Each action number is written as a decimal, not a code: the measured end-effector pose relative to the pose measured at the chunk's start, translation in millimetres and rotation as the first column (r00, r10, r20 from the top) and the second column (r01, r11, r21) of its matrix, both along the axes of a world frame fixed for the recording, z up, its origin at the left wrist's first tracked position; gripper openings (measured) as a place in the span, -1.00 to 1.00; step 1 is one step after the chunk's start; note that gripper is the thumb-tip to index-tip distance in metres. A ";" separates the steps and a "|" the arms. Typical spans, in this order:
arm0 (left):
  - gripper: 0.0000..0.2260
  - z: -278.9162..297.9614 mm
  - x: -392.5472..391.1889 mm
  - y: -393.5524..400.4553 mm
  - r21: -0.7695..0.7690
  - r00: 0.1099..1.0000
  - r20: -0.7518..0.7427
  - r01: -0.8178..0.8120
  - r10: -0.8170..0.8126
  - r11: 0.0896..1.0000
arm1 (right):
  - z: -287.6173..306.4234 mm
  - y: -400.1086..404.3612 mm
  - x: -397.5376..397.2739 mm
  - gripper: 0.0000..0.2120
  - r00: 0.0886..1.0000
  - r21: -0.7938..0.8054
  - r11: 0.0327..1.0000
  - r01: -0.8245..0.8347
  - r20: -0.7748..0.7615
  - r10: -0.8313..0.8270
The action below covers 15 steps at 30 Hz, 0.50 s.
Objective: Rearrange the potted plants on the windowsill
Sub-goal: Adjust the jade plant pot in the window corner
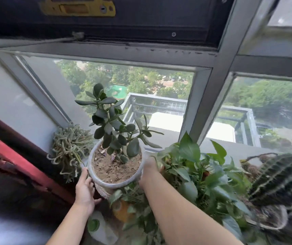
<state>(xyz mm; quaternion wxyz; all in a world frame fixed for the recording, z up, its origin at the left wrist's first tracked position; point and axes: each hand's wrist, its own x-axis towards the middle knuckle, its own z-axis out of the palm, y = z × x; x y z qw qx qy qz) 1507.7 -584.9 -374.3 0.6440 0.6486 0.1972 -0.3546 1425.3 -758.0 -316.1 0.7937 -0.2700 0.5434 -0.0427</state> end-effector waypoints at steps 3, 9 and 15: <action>-0.47 26.0 -20.5 -16.6 -0.059 0.989 0.142 -0.021 0.029 0.998 | 30.0 5.8 -9.4 -0.55 1.000 -0.028 0.999 -0.019 0.001 0.019; -0.19 71.3 -61.5 -32.9 0.056 0.898 0.432 0.065 -0.083 0.996 | 73.4 19.1 -48.1 -0.53 0.957 -0.186 0.942 -0.278 0.030 0.288; -0.18 121.9 -129.1 -38.3 0.411 0.589 0.671 0.210 -0.450 0.887 | 103.0 14.6 -136.5 -0.72 0.842 -0.525 0.708 -0.472 -0.032 0.538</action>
